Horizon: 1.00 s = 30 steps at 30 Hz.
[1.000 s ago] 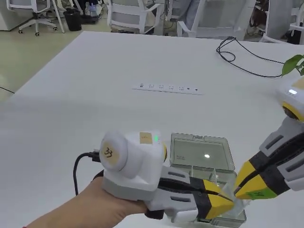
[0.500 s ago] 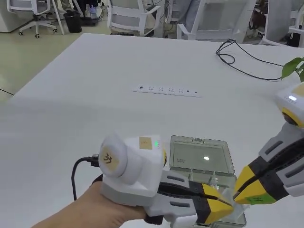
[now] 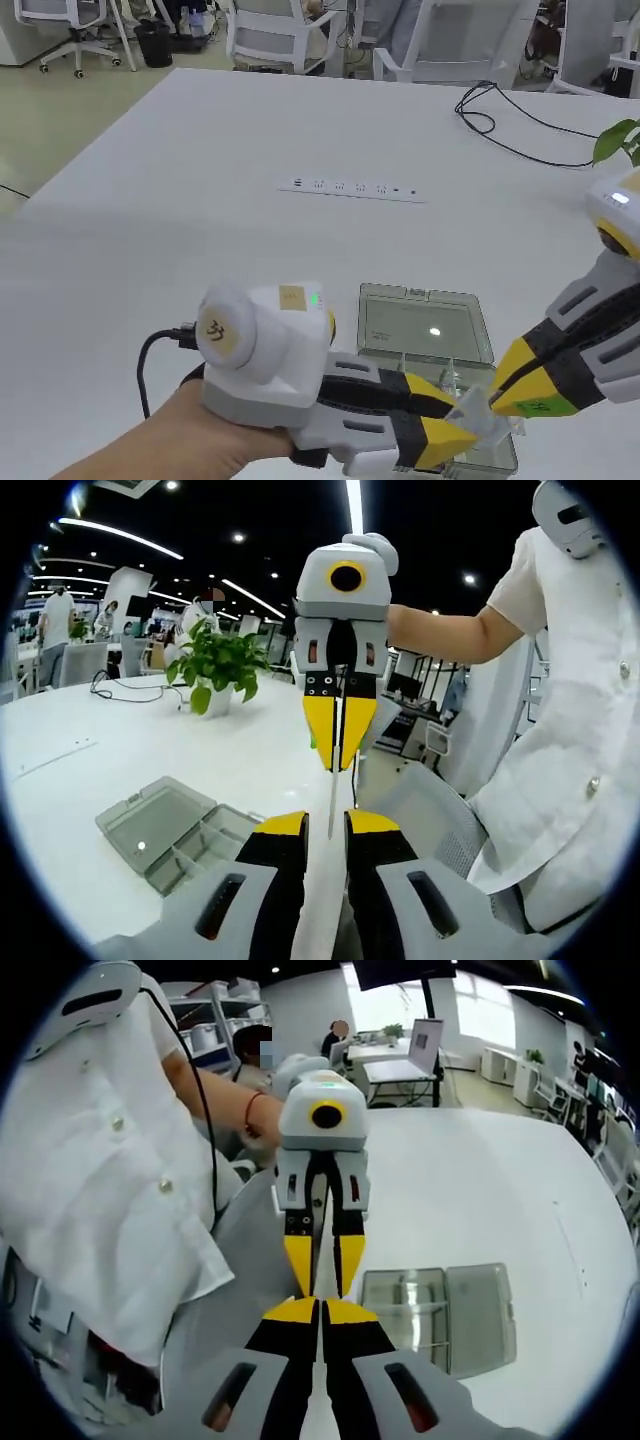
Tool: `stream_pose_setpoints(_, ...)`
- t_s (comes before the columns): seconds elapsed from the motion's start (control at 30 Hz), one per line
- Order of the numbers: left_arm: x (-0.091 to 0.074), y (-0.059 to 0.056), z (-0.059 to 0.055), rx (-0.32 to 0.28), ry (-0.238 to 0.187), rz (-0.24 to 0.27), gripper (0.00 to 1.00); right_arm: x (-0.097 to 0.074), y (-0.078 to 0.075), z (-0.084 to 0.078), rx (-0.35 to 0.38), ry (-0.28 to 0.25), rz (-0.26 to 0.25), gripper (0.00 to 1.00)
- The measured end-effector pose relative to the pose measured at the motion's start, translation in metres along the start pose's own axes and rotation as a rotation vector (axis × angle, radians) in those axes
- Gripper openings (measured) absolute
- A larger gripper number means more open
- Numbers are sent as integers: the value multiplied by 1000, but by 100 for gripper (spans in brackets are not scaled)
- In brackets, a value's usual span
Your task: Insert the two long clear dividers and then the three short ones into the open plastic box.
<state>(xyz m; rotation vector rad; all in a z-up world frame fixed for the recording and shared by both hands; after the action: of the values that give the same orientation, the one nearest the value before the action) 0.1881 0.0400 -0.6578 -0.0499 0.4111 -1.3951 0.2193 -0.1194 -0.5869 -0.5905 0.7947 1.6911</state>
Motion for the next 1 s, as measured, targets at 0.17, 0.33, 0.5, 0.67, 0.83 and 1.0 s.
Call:
stream_pose_setpoints(0.17,-8,5,-3,-5,3,31,19,-2,-4,-1,3,-1,-29,3)
stream_pose_setpoints(0.33,-15,10,-6,-4,12,66,29,-4,-9,-1,5,1,-60,3)
stream_pose_setpoints(0.5,-20,14,-11,-6,20,95,42,-4,-17,-2,5,10,-91,3)
stream_pose_setpoints(0.67,-26,19,-18,2,37,124,54,0,-30,-7,3,27,-127,3)
stream_pose_setpoints(0.83,-30,21,-26,5,66,141,64,4,-47,-13,8,36,-148,3)
stream_pose_setpoints(1.0,-33,22,-32,-1,70,150,72,11,-58,-17,8,58,-165,3)
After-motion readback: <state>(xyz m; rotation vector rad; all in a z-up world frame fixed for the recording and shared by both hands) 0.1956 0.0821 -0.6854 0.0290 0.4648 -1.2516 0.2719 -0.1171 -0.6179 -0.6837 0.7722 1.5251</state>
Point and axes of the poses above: the centre of the closed fingertips' face, and the gripper's own axes: x roughly forward along the fingers, y roughly to its left, z roughly out of its top, the point moved 10 cm from there along -x, roughly backward along the fingers, and after that the axes turned 2 degrees about y, right-handed, at the moved point
